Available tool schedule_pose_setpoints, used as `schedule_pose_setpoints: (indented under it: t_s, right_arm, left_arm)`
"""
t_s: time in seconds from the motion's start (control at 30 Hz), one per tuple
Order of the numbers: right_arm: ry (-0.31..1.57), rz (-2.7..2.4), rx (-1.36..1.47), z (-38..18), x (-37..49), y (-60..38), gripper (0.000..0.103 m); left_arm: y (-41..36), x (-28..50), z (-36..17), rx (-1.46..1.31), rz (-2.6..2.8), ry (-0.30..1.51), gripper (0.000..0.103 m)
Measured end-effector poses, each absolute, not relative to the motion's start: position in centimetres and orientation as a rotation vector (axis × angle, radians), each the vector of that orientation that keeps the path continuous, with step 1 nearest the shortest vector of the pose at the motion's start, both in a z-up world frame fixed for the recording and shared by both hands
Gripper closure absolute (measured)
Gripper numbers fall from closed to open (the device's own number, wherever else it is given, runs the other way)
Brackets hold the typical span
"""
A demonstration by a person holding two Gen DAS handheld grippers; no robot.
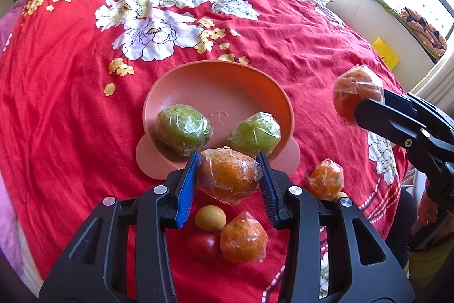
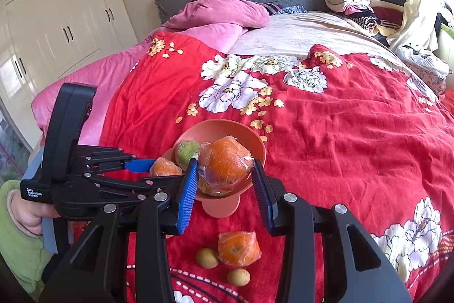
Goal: Organize fruits
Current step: 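Lift both held tangerines and carry them toward the pink bowl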
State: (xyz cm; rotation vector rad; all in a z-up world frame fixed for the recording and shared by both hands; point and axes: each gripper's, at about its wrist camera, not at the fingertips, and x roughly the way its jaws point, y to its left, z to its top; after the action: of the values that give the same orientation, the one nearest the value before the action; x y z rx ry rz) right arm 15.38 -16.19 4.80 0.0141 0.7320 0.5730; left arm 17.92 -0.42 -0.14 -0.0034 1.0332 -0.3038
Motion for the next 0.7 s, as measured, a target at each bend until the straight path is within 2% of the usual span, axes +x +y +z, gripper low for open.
schedule_pose_setpoints:
  t_s: [0.7]
  right_arm:
    - [0.792, 0.608, -0.019, 2.8, 20.3, -14.3, 0.066]
  left_arm:
    - [0.0, 20.3, -2.3, 0.006, -0.287, 1.070, 0.070]
